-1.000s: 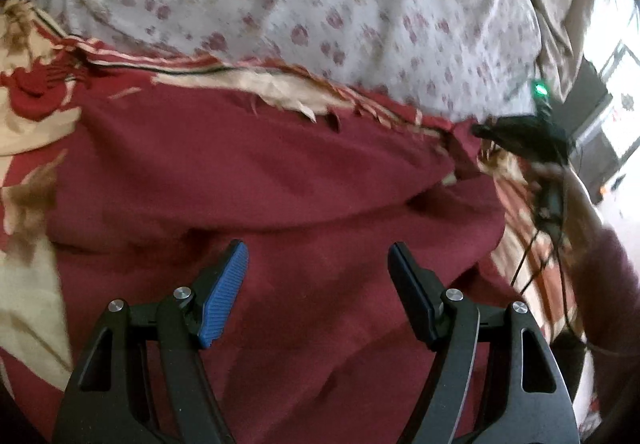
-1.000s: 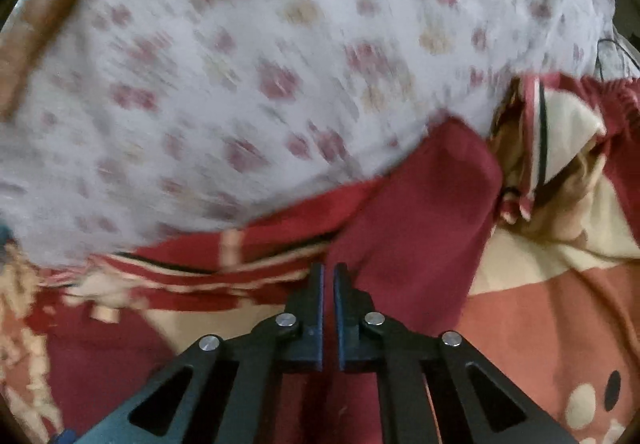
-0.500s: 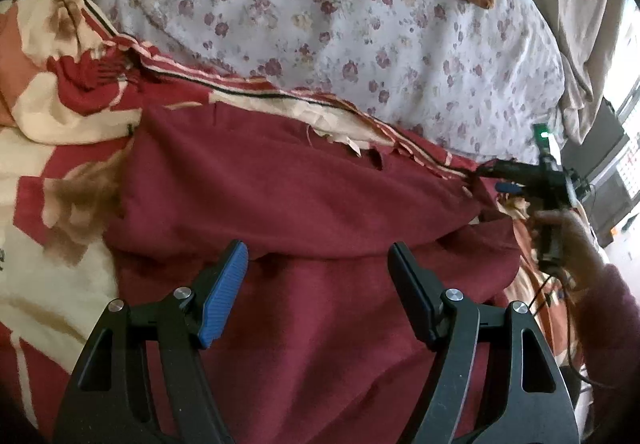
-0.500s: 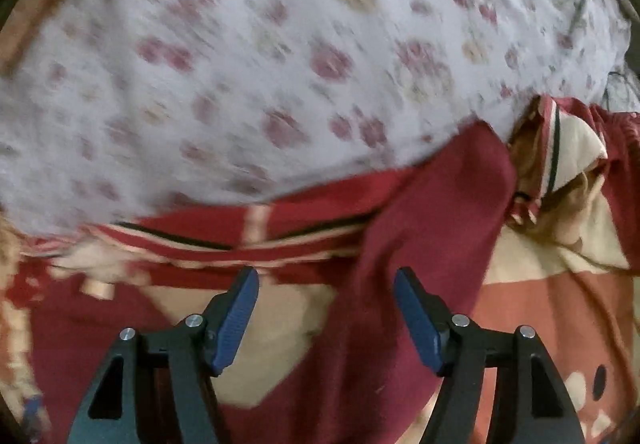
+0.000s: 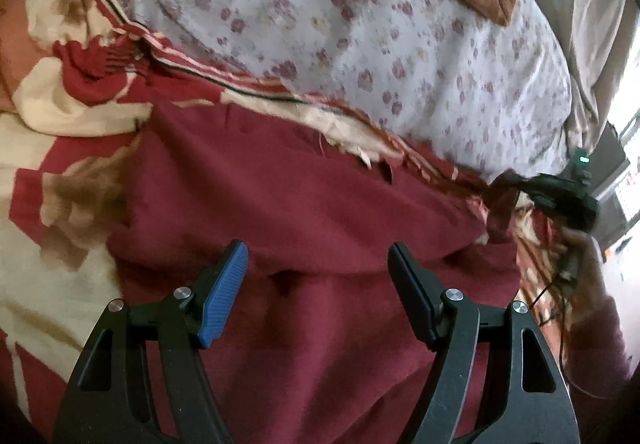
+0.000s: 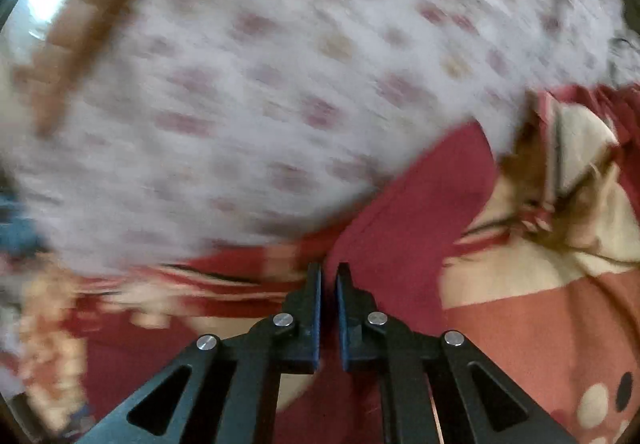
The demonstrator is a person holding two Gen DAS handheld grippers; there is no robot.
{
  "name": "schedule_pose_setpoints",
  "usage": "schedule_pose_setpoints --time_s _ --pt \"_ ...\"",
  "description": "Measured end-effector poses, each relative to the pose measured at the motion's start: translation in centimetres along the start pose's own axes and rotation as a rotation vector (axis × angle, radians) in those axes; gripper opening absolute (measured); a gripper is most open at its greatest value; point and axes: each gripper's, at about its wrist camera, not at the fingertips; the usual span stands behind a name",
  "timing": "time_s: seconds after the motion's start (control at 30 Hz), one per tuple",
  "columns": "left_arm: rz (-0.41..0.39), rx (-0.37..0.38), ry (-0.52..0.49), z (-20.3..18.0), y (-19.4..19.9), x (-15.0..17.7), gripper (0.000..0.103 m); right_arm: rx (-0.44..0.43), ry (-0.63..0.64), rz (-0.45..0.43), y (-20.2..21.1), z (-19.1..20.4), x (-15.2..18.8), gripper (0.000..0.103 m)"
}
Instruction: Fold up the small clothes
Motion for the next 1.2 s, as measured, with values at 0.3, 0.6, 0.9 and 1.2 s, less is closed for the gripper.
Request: schedule_pose_setpoints --time_s 0.3,0.6,0.9,1.2 --pt "-0.106 0.009 0.131 2.9 2.5 -1.1 0.073 -0.388 0.443 -0.072 7.5 19.3 5.0 0.006" --pt "-0.131 -0.008 0.209 5.1 3.0 -1.7 0.073 -0.253 0.608 0.288 -2.8 22.0 16.4 0.036" --pt "0.024 -0.151 0.101 3.2 -2.0 -3.6 0.073 -0.150 0.469 0.079 5.4 13.0 12.2 0.071" --pt "0.204 -0.292 -0.048 0.8 -8.0 -5.9 0.047 -0.099 0.299 0.154 3.9 6.7 11.4 0.071"
Point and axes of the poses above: each gripper's, at about its wrist camera, not at the fingertips, and y roughly against the way its jaws point, z to its left, x to its underside, and after that the axes turned 6 degrees about x, right-handed
